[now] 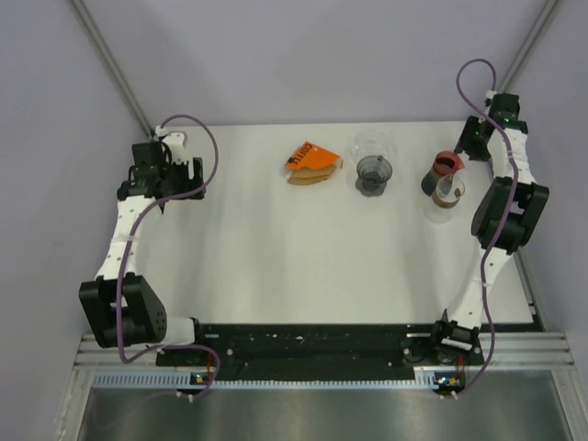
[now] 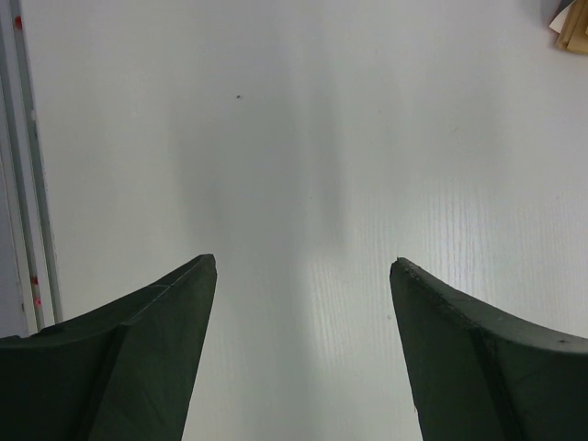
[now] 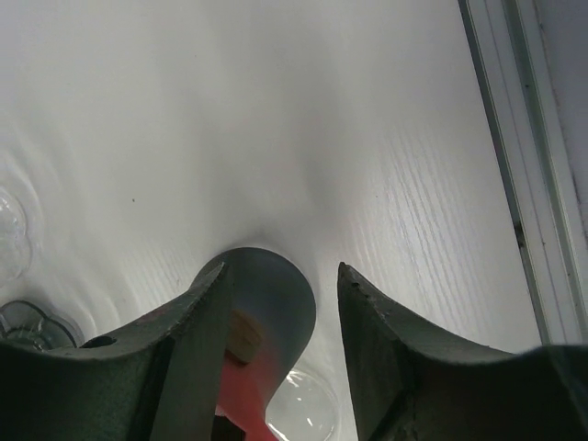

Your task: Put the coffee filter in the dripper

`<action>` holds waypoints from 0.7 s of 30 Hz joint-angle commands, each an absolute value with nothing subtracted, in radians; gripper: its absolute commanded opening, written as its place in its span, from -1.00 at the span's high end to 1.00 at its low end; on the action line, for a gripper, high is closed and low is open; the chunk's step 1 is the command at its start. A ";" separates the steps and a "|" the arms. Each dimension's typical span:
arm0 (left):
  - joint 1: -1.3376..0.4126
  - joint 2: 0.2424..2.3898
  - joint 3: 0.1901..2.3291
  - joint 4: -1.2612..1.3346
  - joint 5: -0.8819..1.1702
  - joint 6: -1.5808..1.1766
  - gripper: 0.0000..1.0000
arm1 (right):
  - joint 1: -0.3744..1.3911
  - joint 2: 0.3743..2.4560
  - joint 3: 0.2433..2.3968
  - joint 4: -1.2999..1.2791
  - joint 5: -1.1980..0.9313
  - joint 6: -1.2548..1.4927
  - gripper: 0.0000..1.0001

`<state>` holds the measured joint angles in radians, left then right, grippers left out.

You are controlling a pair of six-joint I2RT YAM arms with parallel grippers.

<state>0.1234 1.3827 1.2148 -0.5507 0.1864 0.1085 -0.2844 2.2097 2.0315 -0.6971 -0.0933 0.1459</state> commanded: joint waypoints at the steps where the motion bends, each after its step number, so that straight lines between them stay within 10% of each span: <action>1: 0.123 1.356 1.204 -0.535 0.187 0.124 -0.64 | -0.288 2.028 2.054 -0.712 -0.123 0.081 -0.05; 21: 0.124 1.344 1.206 -0.540 0.181 0.133 -0.64 | -0.288 2.038 1.867 -0.701 -0.183 0.069 -0.12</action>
<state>0.1234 1.3827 1.2133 -0.5510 0.1860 0.1162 -0.2844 1.9812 1.7992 -0.6754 -0.1642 0.0853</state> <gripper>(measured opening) 0.820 0.582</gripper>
